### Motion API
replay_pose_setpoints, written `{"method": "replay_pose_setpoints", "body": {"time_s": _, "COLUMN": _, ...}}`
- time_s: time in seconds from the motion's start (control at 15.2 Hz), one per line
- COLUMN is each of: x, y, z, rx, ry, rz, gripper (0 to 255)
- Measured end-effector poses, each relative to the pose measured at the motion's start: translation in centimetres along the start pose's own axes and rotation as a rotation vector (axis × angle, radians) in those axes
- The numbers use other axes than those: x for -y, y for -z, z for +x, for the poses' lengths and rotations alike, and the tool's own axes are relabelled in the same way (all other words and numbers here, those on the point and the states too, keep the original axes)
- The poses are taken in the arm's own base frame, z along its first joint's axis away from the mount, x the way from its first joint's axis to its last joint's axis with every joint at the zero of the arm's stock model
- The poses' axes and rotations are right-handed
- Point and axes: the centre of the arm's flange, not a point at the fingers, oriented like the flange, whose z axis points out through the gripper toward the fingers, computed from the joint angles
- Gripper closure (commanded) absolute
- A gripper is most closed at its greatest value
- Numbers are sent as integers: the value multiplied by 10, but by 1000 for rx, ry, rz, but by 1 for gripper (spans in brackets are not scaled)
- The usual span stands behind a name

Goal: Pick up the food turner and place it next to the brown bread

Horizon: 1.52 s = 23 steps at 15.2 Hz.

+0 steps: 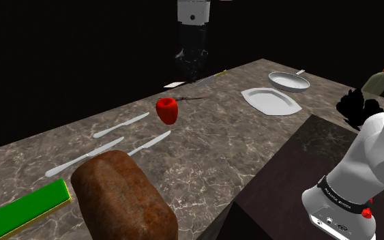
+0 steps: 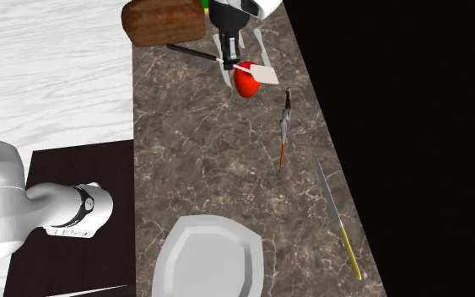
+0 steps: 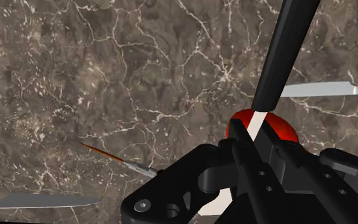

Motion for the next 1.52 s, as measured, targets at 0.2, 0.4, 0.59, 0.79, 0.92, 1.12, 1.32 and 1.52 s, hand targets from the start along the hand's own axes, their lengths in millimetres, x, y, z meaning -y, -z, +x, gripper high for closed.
{"method": "replay_pose_setpoints", "body": {"time_s": 0.2, "x": 25, "y": 1, "z": -33, "rx": 0, "ry": 0, "rz": 0, "gripper": 255}}
{"method": "replay_pose_setpoints", "body": {"time_s": 0.4, "x": 52, "y": -4, "z": -63, "rx": 0, "ry": 0, "rz": 0, "gripper": 255}}
{"method": "replay_pose_setpoints", "body": {"time_s": 0.59, "x": 74, "y": -3, "z": -96, "rx": 0, "ry": 0, "rz": -1, "gripper": 255}}
{"method": "replay_pose_setpoints", "body": {"time_s": 0.79, "x": 99, "y": -7, "z": -126, "rx": 0, "ry": 0, "rz": 0, "gripper": 255}}
{"method": "replay_pose_setpoints", "body": {"time_s": 0.92, "x": 114, "y": -8, "z": -148, "rx": 0, "ry": 0, "rz": -1, "gripper": 255}}
{"method": "replay_pose_setpoints", "body": {"time_s": 1.12, "x": 131, "y": -11, "z": -169, "rx": 0, "ry": 0, "rz": -1, "gripper": 255}}
{"method": "replay_pose_setpoints", "body": {"time_s": 1.32, "x": 135, "y": -25, "z": -173, "rx": 0, "ry": -1, "rz": -1, "gripper": 255}}
{"method": "replay_pose_setpoints", "body": {"time_s": 1.52, "x": 136, "y": -41, "z": -173, "rx": 1, "ry": -1, "rz": -1, "gripper": 255}}
